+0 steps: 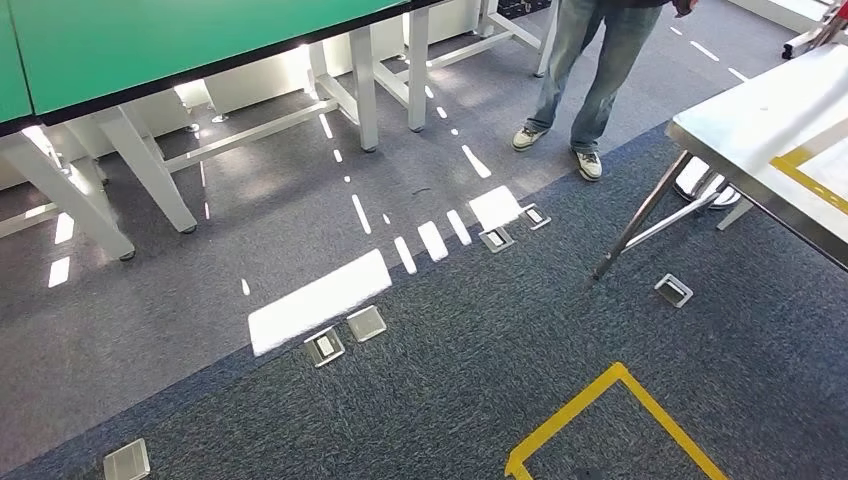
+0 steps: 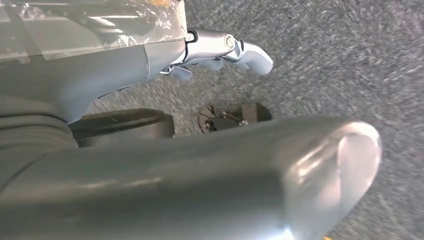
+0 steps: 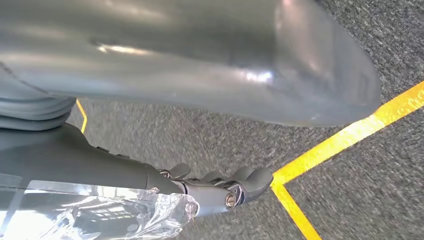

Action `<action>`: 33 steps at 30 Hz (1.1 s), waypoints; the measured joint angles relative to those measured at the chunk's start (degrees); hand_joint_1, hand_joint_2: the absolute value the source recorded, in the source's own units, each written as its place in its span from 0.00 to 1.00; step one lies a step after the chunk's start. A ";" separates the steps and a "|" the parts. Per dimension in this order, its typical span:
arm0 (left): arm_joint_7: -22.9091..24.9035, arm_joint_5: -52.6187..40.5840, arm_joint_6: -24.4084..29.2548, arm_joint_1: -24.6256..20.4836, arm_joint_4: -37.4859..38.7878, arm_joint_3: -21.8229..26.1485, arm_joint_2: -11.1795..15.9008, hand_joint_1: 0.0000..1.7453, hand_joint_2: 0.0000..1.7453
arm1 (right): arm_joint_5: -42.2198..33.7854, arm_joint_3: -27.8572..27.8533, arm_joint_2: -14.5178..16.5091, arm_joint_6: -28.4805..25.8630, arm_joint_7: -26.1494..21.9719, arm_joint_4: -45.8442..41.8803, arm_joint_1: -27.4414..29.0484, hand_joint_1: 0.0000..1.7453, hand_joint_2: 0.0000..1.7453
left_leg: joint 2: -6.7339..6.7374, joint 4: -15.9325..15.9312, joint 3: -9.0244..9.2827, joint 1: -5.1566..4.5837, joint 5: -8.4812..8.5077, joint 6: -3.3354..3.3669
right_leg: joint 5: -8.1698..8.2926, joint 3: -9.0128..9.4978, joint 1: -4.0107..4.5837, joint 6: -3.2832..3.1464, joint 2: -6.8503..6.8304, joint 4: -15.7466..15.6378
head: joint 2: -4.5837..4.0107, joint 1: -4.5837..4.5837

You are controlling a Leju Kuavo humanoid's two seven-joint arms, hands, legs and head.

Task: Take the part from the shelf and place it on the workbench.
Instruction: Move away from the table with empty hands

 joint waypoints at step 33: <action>-0.93 0.63 -0.43 -0.90 0.03 0.13 0.87 0.00 0.00 | -1.21 0.17 0.10 0.36 2.11 0.46 0.18 0.00 0.00 | -2.26 -0.36 0.34 -0.27 0.12 -0.16 | -0.79 -2.66 0.02 -0.11 0.52 5.00 | 0.00 0.33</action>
